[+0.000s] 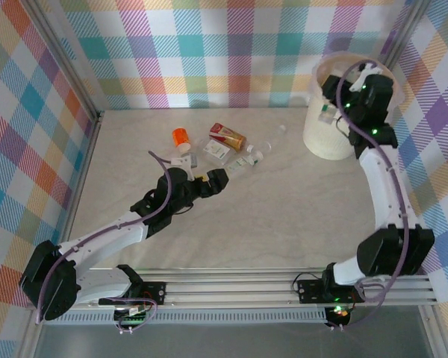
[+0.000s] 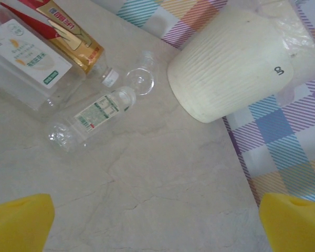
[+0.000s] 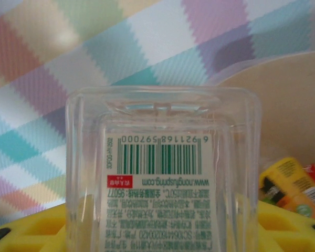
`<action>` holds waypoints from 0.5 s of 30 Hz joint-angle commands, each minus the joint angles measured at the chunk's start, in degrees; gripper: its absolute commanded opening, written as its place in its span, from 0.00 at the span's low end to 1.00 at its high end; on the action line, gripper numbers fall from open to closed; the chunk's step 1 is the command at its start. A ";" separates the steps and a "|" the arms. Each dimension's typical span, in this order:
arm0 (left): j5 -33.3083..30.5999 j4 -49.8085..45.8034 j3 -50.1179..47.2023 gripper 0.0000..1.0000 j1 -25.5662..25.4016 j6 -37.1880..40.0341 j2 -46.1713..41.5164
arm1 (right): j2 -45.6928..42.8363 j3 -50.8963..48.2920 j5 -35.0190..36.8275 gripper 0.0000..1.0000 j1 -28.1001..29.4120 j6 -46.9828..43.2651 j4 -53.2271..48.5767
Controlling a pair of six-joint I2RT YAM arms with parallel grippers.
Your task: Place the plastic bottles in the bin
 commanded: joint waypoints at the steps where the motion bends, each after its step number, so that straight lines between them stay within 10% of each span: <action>1: -1.75 -0.62 -1.15 1.00 -0.22 -0.42 -1.79 | 4.18 5.98 -5.49 0.37 -5.05 8.69 -2.74; 15: -4.27 -2.81 -2.13 1.00 -0.25 -0.10 -3.88 | 19.66 17.02 -8.43 0.44 -13.54 34.69 3.11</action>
